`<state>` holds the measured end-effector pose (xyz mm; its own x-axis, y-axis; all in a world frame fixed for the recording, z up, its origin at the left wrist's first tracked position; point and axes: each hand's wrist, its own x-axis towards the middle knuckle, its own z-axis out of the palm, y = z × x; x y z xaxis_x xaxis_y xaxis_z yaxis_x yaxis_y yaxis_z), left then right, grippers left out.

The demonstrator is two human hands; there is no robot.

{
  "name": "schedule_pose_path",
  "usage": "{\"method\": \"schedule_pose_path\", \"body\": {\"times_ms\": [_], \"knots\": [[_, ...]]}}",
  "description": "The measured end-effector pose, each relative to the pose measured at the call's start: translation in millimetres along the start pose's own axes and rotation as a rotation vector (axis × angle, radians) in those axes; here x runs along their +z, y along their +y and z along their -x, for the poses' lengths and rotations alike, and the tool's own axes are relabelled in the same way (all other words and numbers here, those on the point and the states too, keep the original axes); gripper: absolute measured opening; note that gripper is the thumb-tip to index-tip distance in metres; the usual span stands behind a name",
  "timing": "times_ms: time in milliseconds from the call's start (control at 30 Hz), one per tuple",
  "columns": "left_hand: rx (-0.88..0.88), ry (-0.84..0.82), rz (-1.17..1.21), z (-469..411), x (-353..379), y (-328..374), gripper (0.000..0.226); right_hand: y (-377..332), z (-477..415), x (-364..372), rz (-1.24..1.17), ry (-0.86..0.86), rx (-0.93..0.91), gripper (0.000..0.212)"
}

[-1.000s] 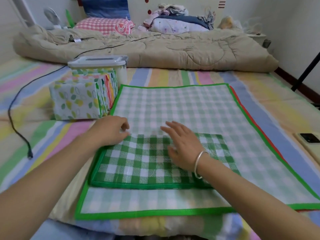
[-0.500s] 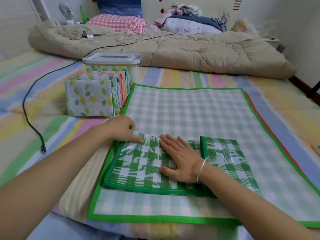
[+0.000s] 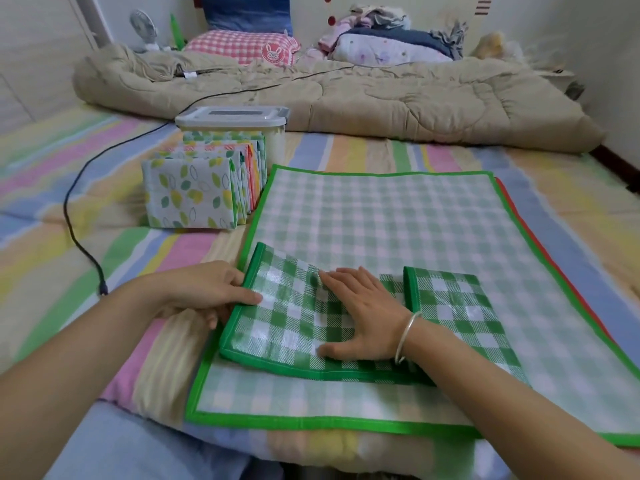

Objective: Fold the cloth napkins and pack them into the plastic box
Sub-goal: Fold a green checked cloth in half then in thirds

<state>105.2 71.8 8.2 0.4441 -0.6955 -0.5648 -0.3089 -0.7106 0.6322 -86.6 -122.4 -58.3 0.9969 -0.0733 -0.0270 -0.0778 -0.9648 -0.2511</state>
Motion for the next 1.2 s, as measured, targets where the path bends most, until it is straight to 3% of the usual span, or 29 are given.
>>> {"method": "schedule_pose_path", "body": {"times_ms": [233,333,433,500,567,633,800,933,1067,1133,1200], "knots": [[0.168,0.004,0.153,17,14,47,0.027,-10,4,-5,-0.013,-0.219,0.049,0.148],[0.228,-0.003,0.165,14,30,69,0.034,-16,6,-17,-0.129,-0.21,0.065,0.143],[0.241,0.007,0.126,5,47,91,0.039,-8,13,-56,-0.454,-0.151,0.191,0.108],[0.236,0.012,0.082,-2,60,105,0.042,5,21,-83,-0.585,0.076,0.275,0.069],[0.227,0.025,0.032,-8,76,118,0.044,19,32,-97,-0.6,0.3,0.4,0.033],[0.189,0.039,-0.04,-15,95,128,0.044,29,39,-95,-0.534,0.337,0.532,0.009],[0.176,0.256,-0.539,-27,138,140,0.047,37,43,-61,-0.5,0.22,0.674,0.024],[0.193,0.273,-0.563,-34,148,130,0.046,40,44,-43,-0.383,0.183,0.702,0.03],[0.446,0.426,-0.545,-29,148,105,0.022,41,46,-33,-0.388,0.18,0.698,0.031],[0.623,0.433,-0.573,-32,148,94,0.046,41,46,-30,-0.364,0.194,0.701,0.033],[0.721,0.337,-0.649,-40,149,84,0.076,42,46,-28,-0.344,0.202,0.701,0.032]]}}
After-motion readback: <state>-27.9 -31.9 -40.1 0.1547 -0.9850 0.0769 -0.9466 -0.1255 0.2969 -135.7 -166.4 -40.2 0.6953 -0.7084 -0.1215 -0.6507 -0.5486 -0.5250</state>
